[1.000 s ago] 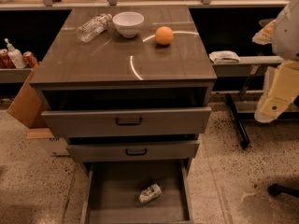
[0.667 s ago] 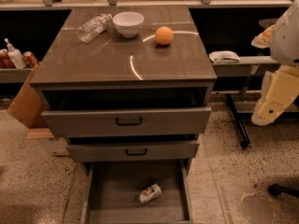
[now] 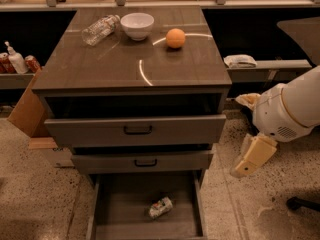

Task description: Pick 7up can from bottom drawer and place on counter

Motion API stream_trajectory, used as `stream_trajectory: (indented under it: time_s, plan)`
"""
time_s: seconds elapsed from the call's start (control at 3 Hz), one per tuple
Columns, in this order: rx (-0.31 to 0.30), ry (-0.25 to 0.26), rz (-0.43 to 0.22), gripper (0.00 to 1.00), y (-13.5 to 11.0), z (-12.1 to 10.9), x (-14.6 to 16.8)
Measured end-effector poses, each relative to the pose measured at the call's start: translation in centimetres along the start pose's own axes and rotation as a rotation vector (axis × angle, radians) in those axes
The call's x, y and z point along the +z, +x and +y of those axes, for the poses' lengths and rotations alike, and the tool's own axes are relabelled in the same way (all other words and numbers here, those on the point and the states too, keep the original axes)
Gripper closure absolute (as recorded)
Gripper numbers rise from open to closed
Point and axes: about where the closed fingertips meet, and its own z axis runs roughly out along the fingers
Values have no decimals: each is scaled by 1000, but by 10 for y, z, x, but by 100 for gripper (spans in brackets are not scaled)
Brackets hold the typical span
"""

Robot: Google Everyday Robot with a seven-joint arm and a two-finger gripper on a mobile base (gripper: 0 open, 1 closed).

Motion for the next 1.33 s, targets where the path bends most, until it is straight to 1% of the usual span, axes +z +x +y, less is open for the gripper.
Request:
stream_trajectory:
  time_s: [0.33, 0.67, 1.0, 1.33]
  plan:
    - [-1, -4, 1, 0, 0, 1, 0]
    - [42, -9, 2, 0, 11, 0, 20]
    - [94, -48, -50, 0, 26, 9, 60]
    - [181, -159, -155, 0, 32, 34, 136]
